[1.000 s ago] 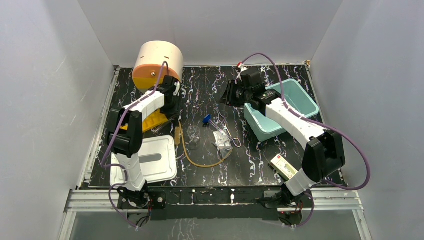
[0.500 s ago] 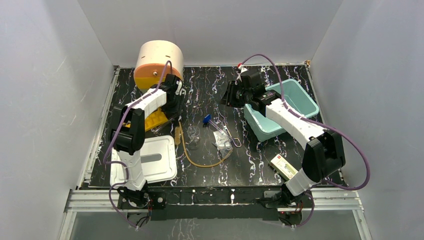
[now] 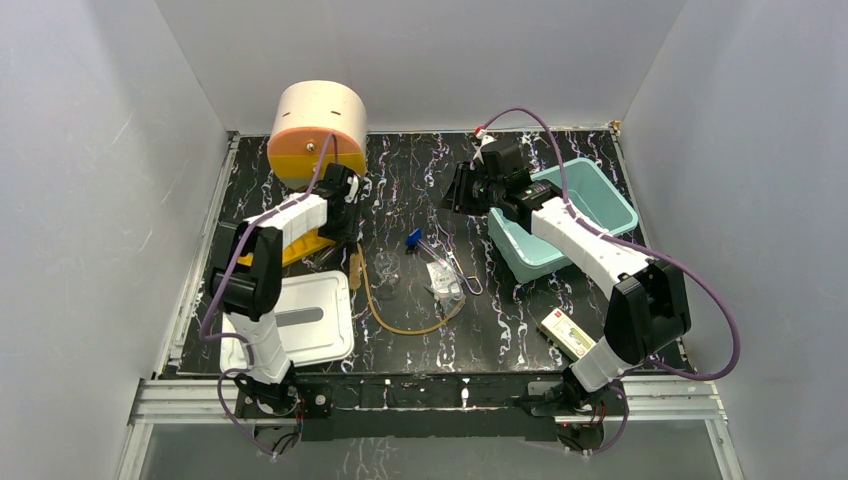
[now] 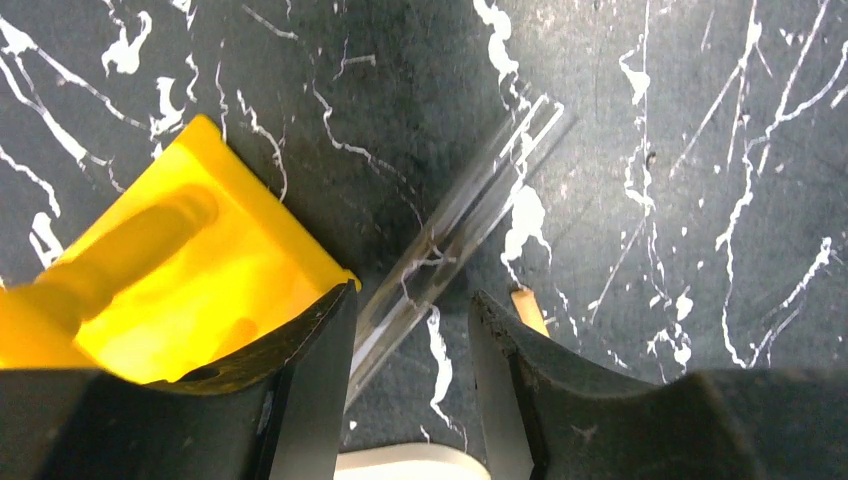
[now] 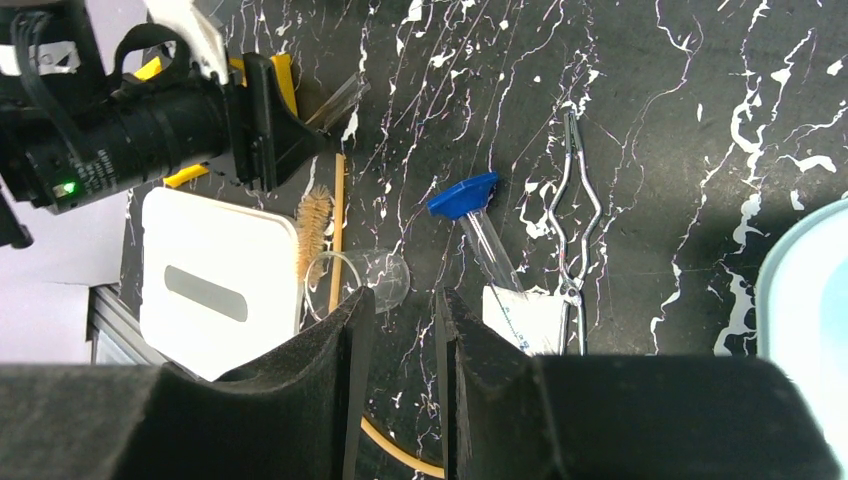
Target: Organize the chemistry lab equipment
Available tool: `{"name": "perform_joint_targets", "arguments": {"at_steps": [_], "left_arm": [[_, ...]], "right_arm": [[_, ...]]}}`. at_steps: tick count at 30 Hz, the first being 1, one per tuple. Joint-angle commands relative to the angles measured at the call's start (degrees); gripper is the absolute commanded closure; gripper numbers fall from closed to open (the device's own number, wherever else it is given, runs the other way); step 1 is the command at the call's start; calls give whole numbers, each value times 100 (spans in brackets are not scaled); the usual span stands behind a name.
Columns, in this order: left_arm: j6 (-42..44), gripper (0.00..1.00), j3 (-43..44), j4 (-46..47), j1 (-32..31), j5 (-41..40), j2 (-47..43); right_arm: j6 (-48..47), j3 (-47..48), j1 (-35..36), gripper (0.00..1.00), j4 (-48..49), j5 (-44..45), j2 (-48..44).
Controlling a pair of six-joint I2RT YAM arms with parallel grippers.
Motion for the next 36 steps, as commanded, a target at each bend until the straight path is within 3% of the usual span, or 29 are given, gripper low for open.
{"name": "perform_joint_targets", "arguments": {"at_steps": [1, 17, 24, 30, 36], "left_arm": [[-4, 56, -238, 323, 5, -108, -599], [104, 55, -198, 133, 2, 187, -335], [9, 67, -378, 223, 3, 284, -280], [-153, 67, -491, 287, -1, 295, -398], [-178, 58, -750, 349, -40, 315, -705]], "right_arm": [[-77, 48, 13, 63, 61, 12, -182], [9, -45, 31, 63, 24, 95, -288], [56, -158, 41, 62, 19, 145, -390], [50, -216, 53, 63, -28, 214, -480], [1, -226, 66, 62, -30, 173, -483]]}}
